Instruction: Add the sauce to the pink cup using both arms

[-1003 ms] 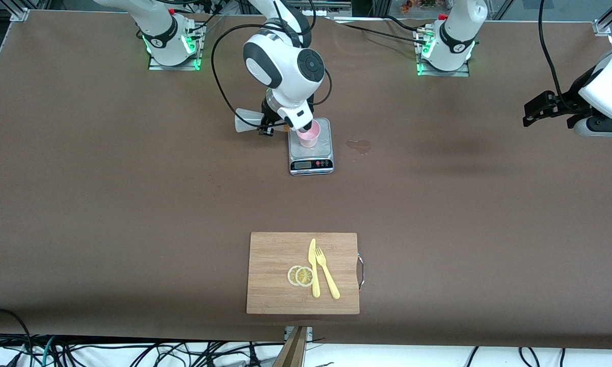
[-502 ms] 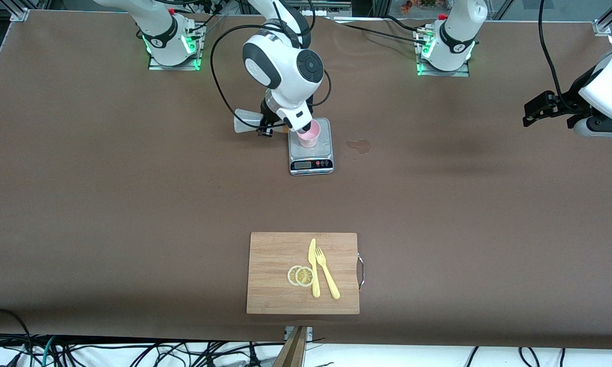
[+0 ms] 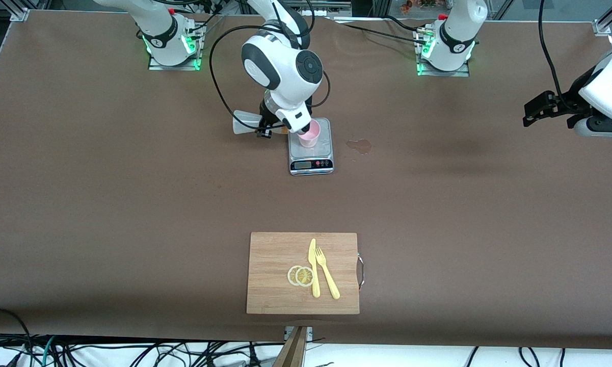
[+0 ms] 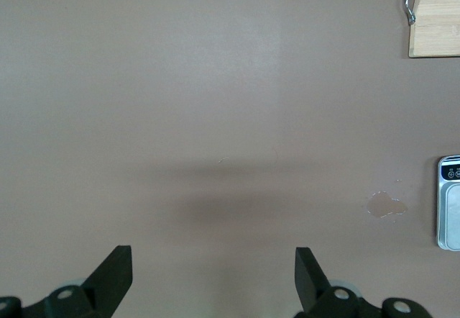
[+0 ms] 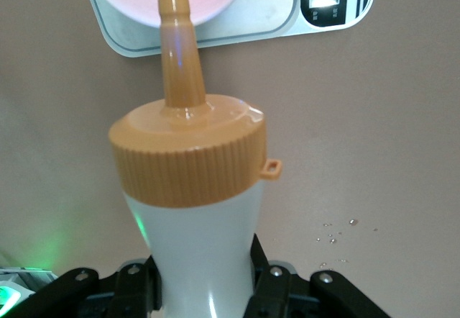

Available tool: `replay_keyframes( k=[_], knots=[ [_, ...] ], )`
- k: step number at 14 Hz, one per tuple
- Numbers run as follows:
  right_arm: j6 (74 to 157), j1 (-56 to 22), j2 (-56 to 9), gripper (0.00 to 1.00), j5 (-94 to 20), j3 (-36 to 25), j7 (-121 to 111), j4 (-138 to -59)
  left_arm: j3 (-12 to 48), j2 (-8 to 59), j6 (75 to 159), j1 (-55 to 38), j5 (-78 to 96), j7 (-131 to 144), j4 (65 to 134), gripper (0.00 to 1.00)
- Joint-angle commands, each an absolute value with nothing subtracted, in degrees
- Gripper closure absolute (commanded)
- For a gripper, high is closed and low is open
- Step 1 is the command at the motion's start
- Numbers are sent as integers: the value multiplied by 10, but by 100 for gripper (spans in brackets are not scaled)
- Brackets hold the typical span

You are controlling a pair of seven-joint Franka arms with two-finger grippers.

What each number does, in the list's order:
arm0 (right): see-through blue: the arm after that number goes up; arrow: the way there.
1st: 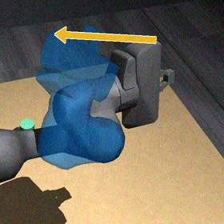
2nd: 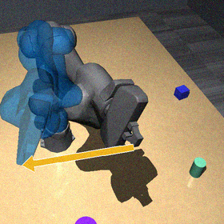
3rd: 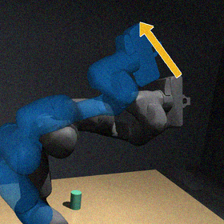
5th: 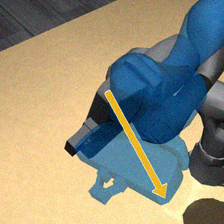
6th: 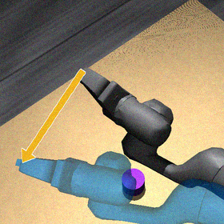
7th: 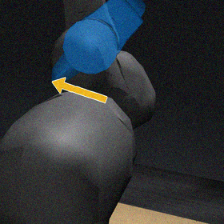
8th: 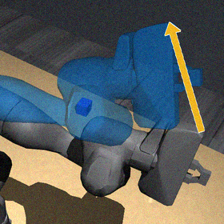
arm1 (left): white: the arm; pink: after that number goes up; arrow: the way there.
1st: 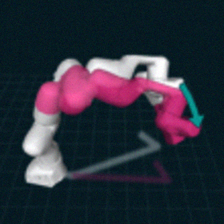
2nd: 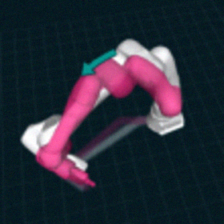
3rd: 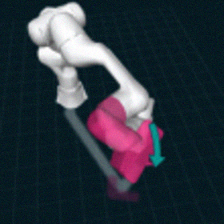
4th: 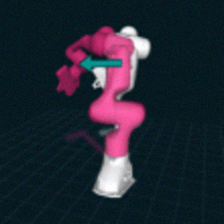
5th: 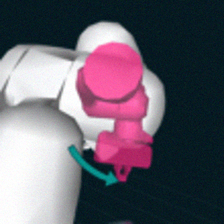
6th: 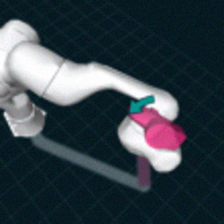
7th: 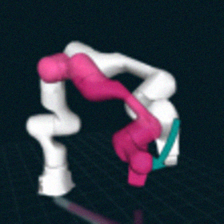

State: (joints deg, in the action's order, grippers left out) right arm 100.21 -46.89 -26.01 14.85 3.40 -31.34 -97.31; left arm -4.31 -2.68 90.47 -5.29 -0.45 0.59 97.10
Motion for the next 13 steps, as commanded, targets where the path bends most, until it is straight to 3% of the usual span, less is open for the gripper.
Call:
replay_keyframes(
  k=[1,13],
  knots=[
    [998,-464,-265,57,157,33,-337,-955,-41,-23,893,-51,-23,-4,957,0],
    [1049,-449,-276,56,157,33,-378,-962,-41,-23,893,-51,-23,-4,957,0]
  ],
)
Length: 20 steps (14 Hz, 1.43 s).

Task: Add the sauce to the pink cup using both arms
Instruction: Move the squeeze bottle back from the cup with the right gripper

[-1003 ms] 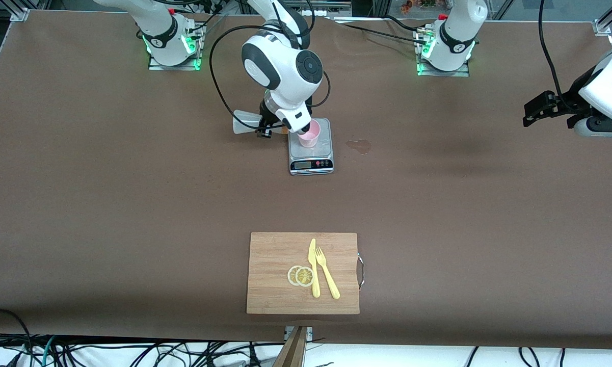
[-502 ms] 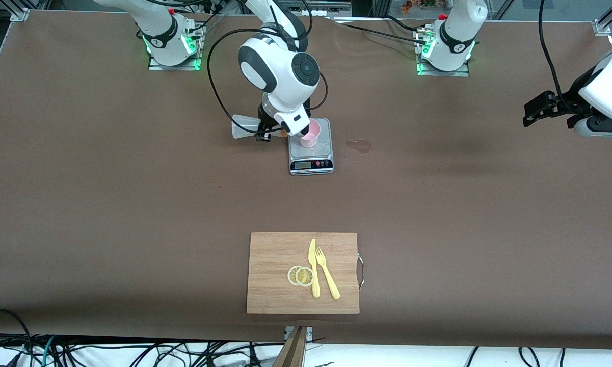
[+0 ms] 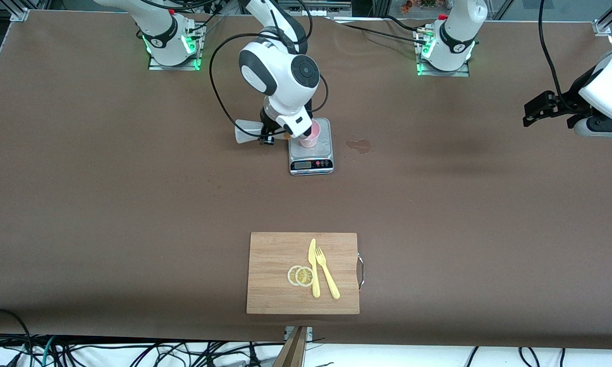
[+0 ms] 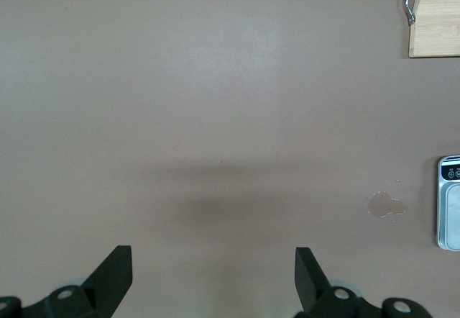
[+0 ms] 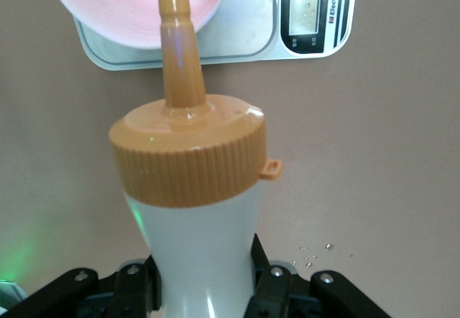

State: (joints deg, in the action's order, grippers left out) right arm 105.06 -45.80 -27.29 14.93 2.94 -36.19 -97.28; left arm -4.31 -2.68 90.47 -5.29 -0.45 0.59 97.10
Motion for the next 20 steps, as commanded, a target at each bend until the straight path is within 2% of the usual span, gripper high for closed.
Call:
replay_keyframes(
  k=[1,13,20],
  knots=[
    [1056,-449,-276,56,157,33,-381,-962,-41,-23,894,-51,-23,-4,957,0],
    [1085,-391,-277,56,148,33,-518,-964,-40,-23,893,-52,-23,-4,956,0],
    [1143,-364,-280,56,129,33,-541,-980,-37,-24,892,-57,-23,1,956,0]
  ],
)
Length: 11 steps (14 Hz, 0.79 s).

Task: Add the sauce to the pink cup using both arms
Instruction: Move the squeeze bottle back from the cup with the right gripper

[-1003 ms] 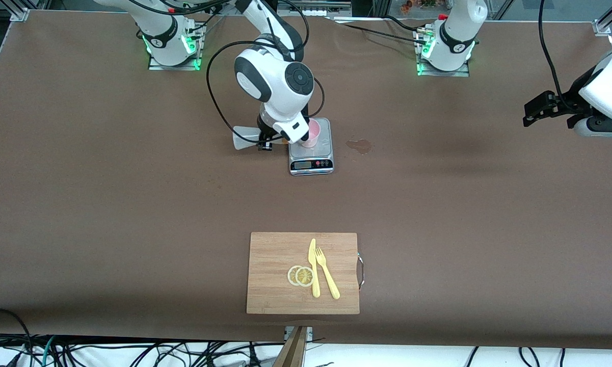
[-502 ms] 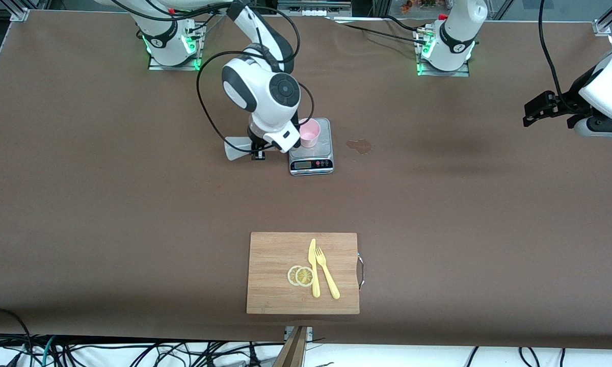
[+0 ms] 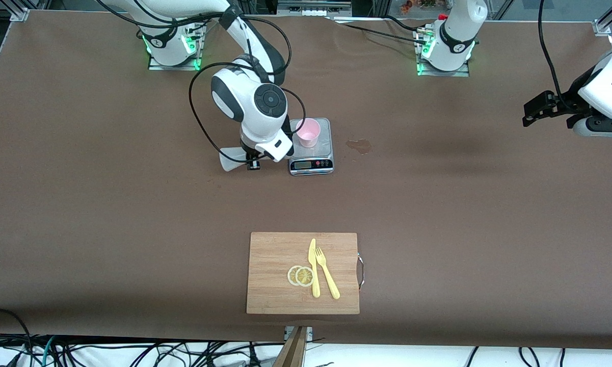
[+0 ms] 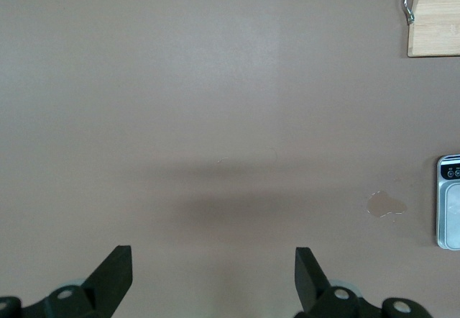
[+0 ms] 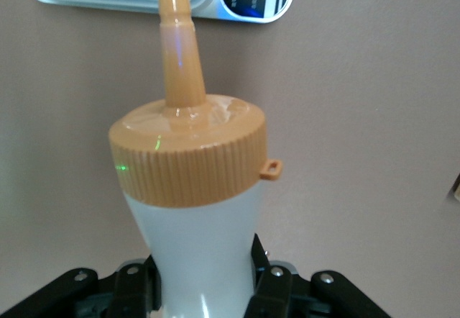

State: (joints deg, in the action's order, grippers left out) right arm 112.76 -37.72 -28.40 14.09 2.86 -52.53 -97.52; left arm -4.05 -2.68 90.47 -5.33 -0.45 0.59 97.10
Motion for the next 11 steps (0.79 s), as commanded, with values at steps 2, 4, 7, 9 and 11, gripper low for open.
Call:
replay_keyframes(
  k=[2,4,7,9,11],
  knots=[
    [1149,-360,-280,56,127,33,-546,-980,-37,-24,891,-57,-23,2,956,0],
    [1151,-353,-279,56,127,34,-550,-980,-36,-24,890,-57,-23,2,956,0],
    [1150,-350,-275,56,109,33,-559,-976,-38,-24,890,-57,-23,1,956,0],
    [1151,-345,-275,56,105,33,-565,-974,-38,-24,890,-57,-23,2,956,0],
    [1151,-336,-272,56,99,33,-582,-972,-37,-25,890,-57,-23,2,956,0]
  ],
)
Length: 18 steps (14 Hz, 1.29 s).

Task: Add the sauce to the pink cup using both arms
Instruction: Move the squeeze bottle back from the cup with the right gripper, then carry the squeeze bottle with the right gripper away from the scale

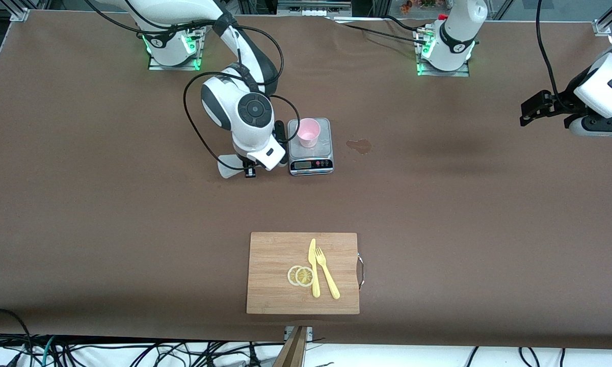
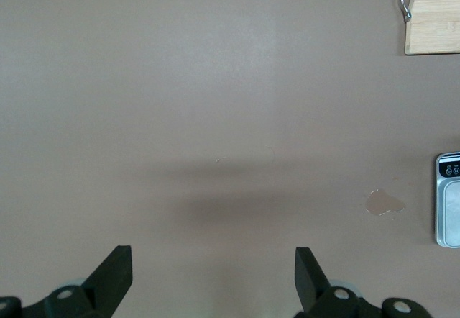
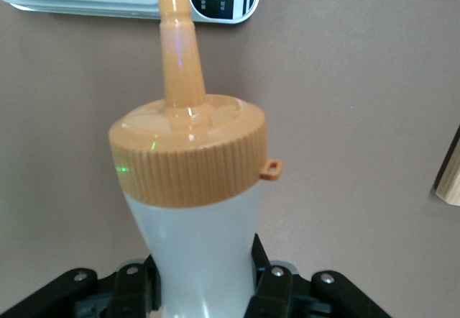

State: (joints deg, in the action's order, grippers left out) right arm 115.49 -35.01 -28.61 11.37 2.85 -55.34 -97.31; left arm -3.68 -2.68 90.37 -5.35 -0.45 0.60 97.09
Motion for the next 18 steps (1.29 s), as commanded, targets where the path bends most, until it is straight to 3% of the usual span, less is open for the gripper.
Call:
replay_keyframes(
  k=[1,12,18],
  knots=[
    [1152,-330,-272,56,79,33,-599,-967,-37,-24,890,-57,-23,2,956,0],
    [1177,-289,-258,56,-8,17,-714,-972,-37,-24,890,-57,-23,1,956,0],
    [1195,-239,-264,56,-120,17,-878,-982,-25,-24,890,-56,-24,2,955,0]
  ],
)
